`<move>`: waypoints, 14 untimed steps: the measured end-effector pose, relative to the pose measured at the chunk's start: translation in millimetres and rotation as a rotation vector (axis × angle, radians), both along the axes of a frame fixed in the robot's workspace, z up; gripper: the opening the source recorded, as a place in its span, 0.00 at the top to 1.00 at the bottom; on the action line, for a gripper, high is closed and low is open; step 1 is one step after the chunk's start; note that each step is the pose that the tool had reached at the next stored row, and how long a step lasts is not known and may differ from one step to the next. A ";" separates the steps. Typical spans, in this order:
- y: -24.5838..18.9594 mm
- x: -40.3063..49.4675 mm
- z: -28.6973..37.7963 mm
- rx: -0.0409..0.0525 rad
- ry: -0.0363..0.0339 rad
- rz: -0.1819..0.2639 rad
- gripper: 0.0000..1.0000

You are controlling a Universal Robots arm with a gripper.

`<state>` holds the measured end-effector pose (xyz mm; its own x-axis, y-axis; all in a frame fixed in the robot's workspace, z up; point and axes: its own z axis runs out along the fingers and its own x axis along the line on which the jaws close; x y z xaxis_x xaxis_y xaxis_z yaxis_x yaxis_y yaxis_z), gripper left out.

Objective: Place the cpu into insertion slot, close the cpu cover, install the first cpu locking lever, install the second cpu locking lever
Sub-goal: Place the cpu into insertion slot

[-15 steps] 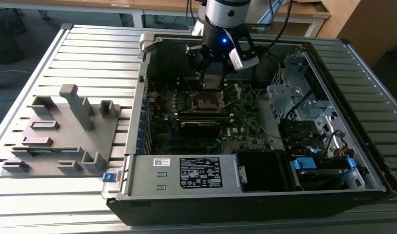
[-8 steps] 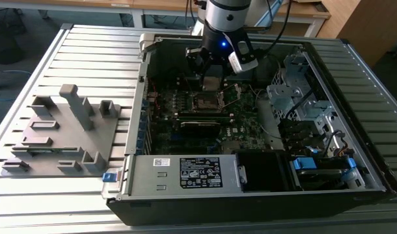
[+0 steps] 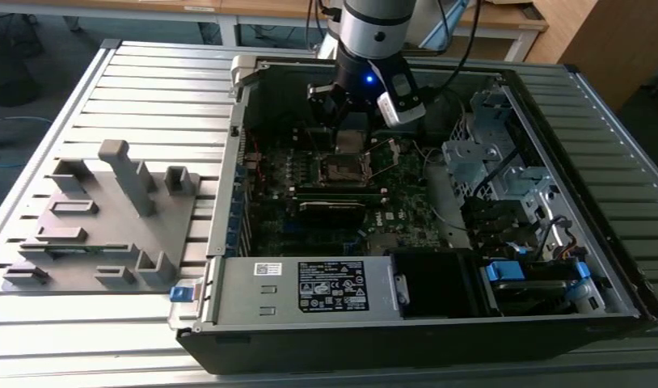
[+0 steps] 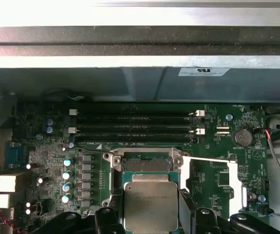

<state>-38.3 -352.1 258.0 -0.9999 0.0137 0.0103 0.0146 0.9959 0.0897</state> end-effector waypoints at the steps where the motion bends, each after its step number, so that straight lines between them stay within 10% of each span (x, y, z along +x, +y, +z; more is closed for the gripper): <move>1: 0.0 0.0 -0.1 0.0000 0.0000 0.000 0.46; 14: 0.0 0.0 -6.9 0.0009 -0.0009 0.000 0.46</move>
<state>-38.3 -352.0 251.1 -0.9999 0.0137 0.0095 0.0145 0.9958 0.0906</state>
